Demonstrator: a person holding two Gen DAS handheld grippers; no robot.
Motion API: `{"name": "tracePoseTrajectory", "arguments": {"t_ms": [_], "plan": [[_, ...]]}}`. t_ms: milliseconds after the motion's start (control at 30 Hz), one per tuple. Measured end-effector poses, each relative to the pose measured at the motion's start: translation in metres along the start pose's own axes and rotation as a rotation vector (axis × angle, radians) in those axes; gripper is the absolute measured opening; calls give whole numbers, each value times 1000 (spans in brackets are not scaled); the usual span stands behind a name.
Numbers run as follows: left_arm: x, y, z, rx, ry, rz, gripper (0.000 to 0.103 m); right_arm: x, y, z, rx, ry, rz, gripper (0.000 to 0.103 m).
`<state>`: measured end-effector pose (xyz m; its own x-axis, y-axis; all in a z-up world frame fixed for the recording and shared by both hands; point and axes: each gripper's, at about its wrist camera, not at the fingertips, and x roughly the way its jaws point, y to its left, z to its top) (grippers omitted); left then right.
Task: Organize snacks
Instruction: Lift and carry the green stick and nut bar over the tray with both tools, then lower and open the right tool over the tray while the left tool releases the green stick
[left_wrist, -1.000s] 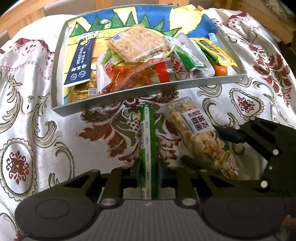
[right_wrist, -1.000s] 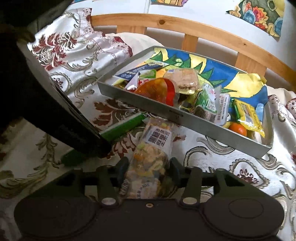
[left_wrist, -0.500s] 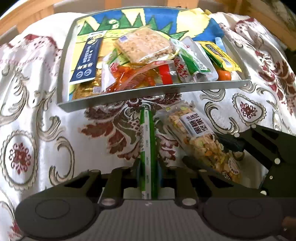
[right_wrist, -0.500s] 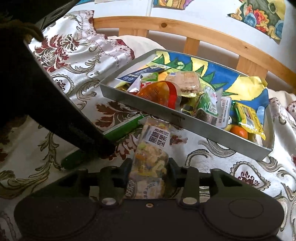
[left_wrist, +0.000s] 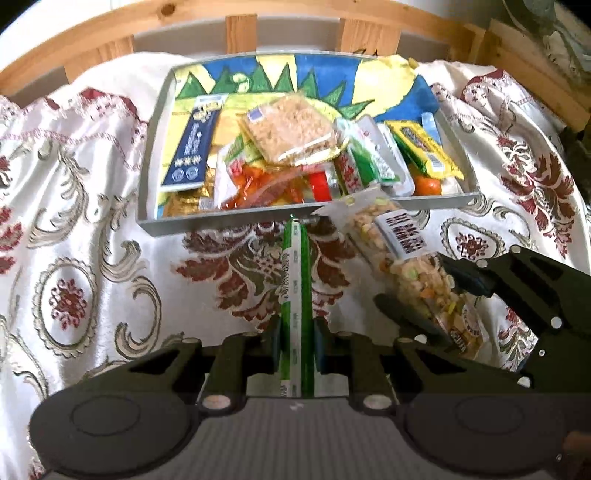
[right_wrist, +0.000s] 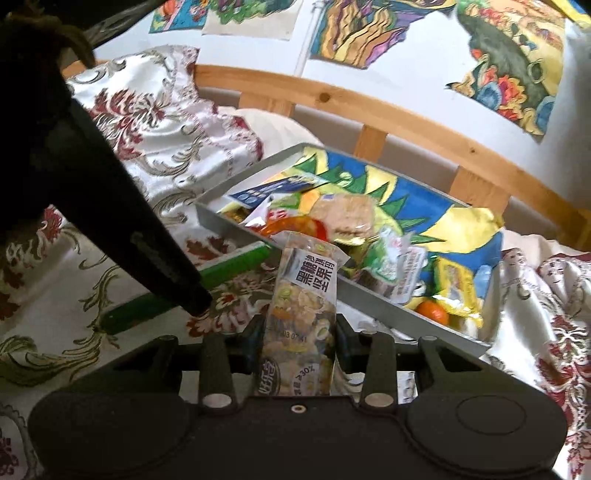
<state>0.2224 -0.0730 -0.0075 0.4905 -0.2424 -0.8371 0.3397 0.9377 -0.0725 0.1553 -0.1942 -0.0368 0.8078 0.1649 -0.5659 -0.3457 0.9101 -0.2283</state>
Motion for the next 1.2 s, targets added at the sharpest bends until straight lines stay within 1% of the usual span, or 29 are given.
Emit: {"name": "tracePoseTrajectory", "arguments": {"t_ms": [300, 467, 567, 700, 867, 967, 1067, 1200], "plan": [[-18, -2, 15, 5, -74, 22, 19, -10, -25, 9, 58, -70, -66, 41], [-21, 0, 32, 27, -111, 21, 19, -13, -39, 11, 85, -109, -102, 41], [-19, 3, 51, 47, -133, 18, 19, -11, -52, 14, 116, -131, -128, 41], [-11, 9, 91, 60, -171, 3, 19, 9, -72, 28, 117, -157, -175, 41], [14, 9, 138, 68, -230, -25, 19, 49, -110, 49, 165, -132, -207, 41], [35, 8, 158, 55, -251, -42, 19, 71, -129, 58, 196, -113, -214, 41], [55, 9, 171, 23, -274, -84, 19, 89, -143, 63, 233, -75, -197, 41], [84, 4, 180, -15, -262, -133, 19, 107, -151, 62, 246, -21, -203, 41]]}}
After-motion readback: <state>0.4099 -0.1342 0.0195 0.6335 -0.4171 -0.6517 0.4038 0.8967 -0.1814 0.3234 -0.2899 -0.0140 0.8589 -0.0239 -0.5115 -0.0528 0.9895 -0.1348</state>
